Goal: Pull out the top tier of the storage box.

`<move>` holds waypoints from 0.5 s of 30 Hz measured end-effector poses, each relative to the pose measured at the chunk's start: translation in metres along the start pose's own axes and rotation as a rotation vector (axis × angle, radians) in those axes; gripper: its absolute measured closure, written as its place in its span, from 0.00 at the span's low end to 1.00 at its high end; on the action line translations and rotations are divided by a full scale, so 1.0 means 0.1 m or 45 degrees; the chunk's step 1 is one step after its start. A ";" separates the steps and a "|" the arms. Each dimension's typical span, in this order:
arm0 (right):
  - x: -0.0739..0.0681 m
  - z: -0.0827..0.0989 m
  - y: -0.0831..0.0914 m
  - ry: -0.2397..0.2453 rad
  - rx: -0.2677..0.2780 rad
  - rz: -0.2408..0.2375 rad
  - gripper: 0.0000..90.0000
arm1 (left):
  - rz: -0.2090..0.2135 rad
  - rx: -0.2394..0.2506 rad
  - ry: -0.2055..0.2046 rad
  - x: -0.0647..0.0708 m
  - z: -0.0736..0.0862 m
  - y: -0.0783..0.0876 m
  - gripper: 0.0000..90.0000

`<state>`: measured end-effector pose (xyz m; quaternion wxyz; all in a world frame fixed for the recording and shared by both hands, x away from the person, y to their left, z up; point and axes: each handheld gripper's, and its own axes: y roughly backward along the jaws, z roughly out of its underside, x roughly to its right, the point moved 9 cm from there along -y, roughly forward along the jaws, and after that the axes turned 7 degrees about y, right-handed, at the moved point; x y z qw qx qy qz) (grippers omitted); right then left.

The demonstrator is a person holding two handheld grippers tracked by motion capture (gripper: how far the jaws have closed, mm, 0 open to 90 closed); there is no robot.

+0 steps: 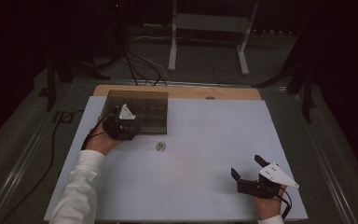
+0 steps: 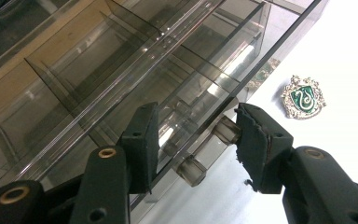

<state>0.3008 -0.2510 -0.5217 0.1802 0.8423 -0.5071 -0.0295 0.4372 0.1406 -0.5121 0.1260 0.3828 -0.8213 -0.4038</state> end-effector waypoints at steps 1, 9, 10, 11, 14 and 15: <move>0.00 0.00 0.00 0.000 0.000 0.000 0.00 | 0.002 0.001 0.002 0.01 0.00 0.00 0.59; 0.01 0.00 0.00 -0.001 0.001 0.002 0.00 | 0.007 0.006 0.021 0.04 0.00 0.02 0.60; 0.01 0.00 0.01 0.000 0.002 0.001 0.00 | 0.008 0.009 0.023 0.04 0.00 0.02 0.60; 0.01 0.00 0.01 0.000 0.002 0.002 0.00 | 0.008 0.007 0.022 0.04 0.00 0.03 0.60; 0.01 0.00 0.01 -0.001 0.001 0.001 0.00 | 0.008 0.009 0.028 0.06 0.01 0.03 0.60; 0.01 0.00 0.01 -0.001 0.001 0.002 0.00 | 0.008 0.010 0.030 0.06 0.01 0.04 0.60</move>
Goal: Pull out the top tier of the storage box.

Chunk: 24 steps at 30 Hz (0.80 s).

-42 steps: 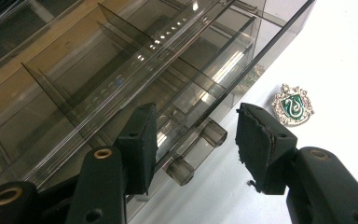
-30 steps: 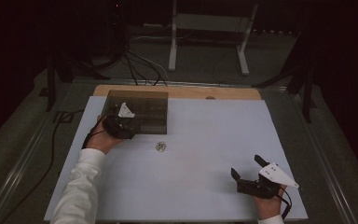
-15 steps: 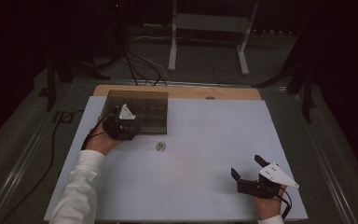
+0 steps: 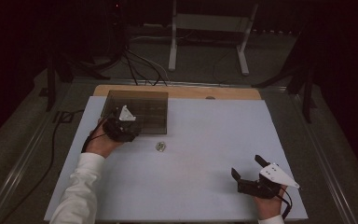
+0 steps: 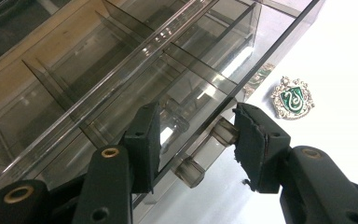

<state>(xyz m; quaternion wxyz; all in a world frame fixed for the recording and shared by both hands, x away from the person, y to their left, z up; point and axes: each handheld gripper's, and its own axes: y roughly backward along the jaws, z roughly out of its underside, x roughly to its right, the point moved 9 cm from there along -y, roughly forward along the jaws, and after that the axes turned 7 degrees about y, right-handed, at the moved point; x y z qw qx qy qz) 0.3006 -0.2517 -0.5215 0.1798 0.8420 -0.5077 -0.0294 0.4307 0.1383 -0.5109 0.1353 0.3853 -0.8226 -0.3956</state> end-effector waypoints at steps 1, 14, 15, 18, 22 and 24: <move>0.00 0.00 0.00 0.000 0.000 0.000 0.00 | 0.001 0.000 0.001 0.00 0.00 0.00 0.60; 0.00 0.00 0.00 0.000 0.000 -0.001 0.00 | 0.002 -0.002 0.025 0.03 0.01 0.02 0.60; 0.00 0.00 0.00 0.000 0.000 0.000 0.00 | 0.003 -0.003 0.028 0.04 0.01 0.02 0.60; 0.00 0.00 0.00 0.000 0.000 -0.001 0.00 | 0.002 -0.002 0.031 0.04 0.01 0.02 0.60; 0.00 0.00 0.00 0.000 0.000 -0.002 0.00 | -0.003 -0.005 0.038 0.05 0.02 0.03 0.60; 0.00 0.00 0.00 0.000 0.000 -0.002 0.00 | -0.003 -0.005 0.038 0.05 0.02 0.03 0.60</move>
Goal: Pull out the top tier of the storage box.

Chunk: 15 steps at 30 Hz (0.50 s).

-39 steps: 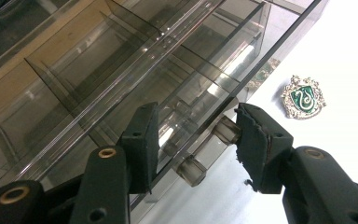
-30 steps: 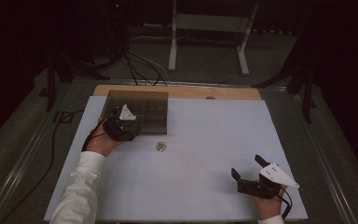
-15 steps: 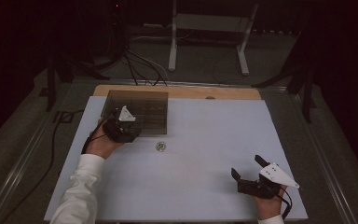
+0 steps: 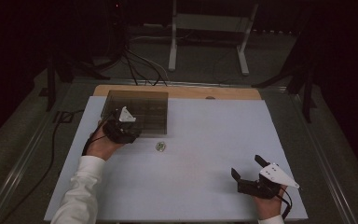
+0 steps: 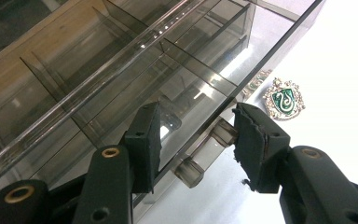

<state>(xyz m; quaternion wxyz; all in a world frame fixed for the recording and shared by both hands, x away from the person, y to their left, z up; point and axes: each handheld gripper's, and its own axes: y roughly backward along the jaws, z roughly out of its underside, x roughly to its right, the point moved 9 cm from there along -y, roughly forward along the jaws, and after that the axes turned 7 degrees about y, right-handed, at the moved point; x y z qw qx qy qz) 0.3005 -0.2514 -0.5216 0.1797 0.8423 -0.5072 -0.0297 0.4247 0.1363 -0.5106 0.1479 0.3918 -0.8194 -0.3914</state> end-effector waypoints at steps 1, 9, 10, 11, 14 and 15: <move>0.00 0.00 0.00 0.000 0.000 0.000 0.00 | -0.003 -0.004 0.003 0.01 0.00 0.01 0.60; 0.00 0.00 0.00 0.001 -0.002 -0.002 0.00 | -0.009 -0.006 -0.003 0.05 0.02 0.05 0.60; 0.00 0.00 -0.01 0.000 -0.001 -0.002 0.00 | -0.010 -0.006 -0.005 0.05 0.03 0.05 0.60; 0.00 0.00 -0.01 0.000 -0.001 -0.002 0.00 | -0.010 -0.006 -0.005 0.05 0.03 0.05 0.60; 0.00 0.00 -0.01 0.001 -0.001 -0.002 0.00 | -0.014 -0.006 -0.005 0.07 0.04 0.07 0.60; -0.01 0.00 -0.01 0.001 -0.002 -0.002 0.00 | -0.015 -0.008 -0.006 0.07 0.04 0.07 0.60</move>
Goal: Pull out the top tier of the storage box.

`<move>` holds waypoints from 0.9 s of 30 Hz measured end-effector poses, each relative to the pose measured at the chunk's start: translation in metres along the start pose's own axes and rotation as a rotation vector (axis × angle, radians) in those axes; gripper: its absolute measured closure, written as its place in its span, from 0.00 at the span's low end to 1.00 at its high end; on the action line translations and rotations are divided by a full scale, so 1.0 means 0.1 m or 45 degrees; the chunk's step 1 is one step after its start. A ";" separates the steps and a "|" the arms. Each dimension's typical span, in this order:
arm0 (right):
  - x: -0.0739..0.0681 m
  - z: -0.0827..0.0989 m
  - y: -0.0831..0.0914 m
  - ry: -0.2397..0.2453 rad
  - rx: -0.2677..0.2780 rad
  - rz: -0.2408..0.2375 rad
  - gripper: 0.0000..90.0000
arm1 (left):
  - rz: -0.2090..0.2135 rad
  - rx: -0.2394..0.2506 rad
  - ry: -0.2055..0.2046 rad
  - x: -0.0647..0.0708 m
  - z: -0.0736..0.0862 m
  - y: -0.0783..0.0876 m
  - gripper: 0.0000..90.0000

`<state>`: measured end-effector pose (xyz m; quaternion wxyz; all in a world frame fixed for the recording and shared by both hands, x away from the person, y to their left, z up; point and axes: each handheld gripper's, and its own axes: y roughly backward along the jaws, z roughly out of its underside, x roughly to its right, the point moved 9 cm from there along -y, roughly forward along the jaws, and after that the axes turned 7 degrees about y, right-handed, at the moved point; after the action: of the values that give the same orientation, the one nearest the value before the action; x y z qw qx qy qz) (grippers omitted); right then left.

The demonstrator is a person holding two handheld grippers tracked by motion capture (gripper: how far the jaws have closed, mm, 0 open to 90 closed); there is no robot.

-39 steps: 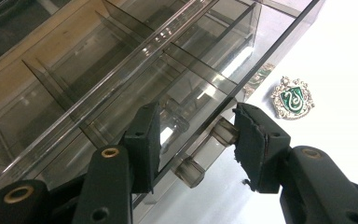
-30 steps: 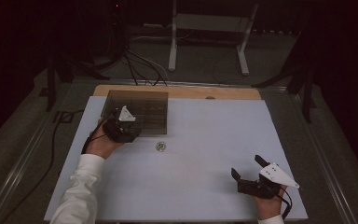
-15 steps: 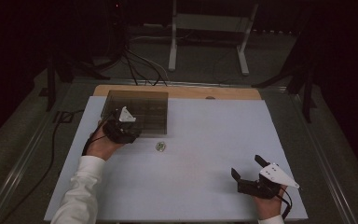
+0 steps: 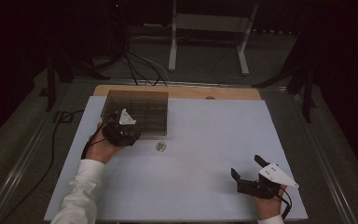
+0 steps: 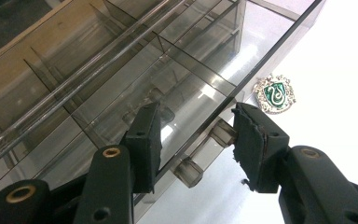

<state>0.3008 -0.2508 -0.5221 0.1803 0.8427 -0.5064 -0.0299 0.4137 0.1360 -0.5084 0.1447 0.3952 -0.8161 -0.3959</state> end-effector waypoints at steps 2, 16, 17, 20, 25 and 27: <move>0.00 0.00 0.00 0.000 0.000 0.000 0.00 | -0.002 0.000 0.000 0.01 0.01 0.01 0.61; 0.00 0.00 0.00 -0.001 0.001 0.002 0.00 | -0.009 0.005 -0.001 0.07 0.05 0.04 0.61; 0.00 0.00 0.00 -0.001 0.001 0.002 0.00 | -0.007 0.006 0.000 0.07 0.05 0.04 0.61; 0.01 0.00 0.01 0.000 0.001 0.003 0.00 | -0.007 0.007 0.000 0.07 0.06 0.04 0.61; 0.01 0.00 0.01 -0.003 0.002 0.005 0.00 | -0.009 0.006 -0.004 0.09 0.08 0.05 0.61; 0.01 0.00 0.01 -0.001 0.001 0.004 0.00 | -0.005 0.005 -0.010 0.09 0.09 0.05 0.61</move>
<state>0.3003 -0.2519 -0.5215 0.1797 0.8421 -0.5077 -0.0296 0.4003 0.1362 -0.5107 0.1401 0.3955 -0.8168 -0.3960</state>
